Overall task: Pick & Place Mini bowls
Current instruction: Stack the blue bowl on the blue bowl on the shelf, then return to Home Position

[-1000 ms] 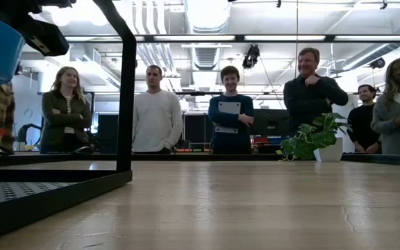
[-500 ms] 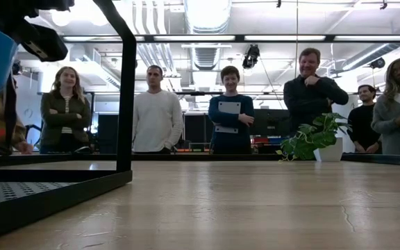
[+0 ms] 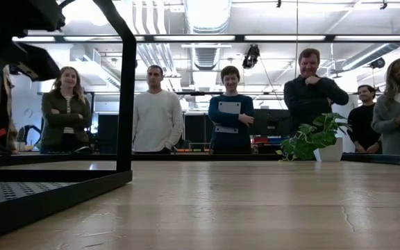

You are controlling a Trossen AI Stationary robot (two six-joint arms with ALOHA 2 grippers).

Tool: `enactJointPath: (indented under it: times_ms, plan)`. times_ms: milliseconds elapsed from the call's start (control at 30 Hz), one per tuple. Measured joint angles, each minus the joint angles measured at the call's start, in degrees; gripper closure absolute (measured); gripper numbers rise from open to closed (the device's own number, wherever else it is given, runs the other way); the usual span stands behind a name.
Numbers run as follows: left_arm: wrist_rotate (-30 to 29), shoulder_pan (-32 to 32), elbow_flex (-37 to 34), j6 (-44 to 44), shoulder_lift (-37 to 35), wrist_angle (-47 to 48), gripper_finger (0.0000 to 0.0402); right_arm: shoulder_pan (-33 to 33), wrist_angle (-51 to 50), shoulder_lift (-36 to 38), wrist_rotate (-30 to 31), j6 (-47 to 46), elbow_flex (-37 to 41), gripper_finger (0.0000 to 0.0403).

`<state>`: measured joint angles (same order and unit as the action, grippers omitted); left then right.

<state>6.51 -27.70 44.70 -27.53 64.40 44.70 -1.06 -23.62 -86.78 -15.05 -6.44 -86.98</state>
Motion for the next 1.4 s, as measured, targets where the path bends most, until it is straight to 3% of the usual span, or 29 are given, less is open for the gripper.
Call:
enactJointPath:
  times_ms: [667, 1067, 1400]
  plan:
    - [0.34, 0.0, -3.78, 0.46, 0.0, -4.13, 0.0399, 0.0, -0.11, 0.0, 0.09, 0.04, 0.0, 0.0296]
    - [0.36, 0.0, -3.78, 0.63, 0.0, -4.26, 0.0323, 0.0, -0.13, 0.0, 0.15, 0.06, 0.0, 0.0296]
    - [-1.68, 0.26, 1.19, -0.26, -0.22, -3.22, 0.0324, 0.02, -0.19, 0.52, 0.13, 2.51, 0.0, 0.0304]
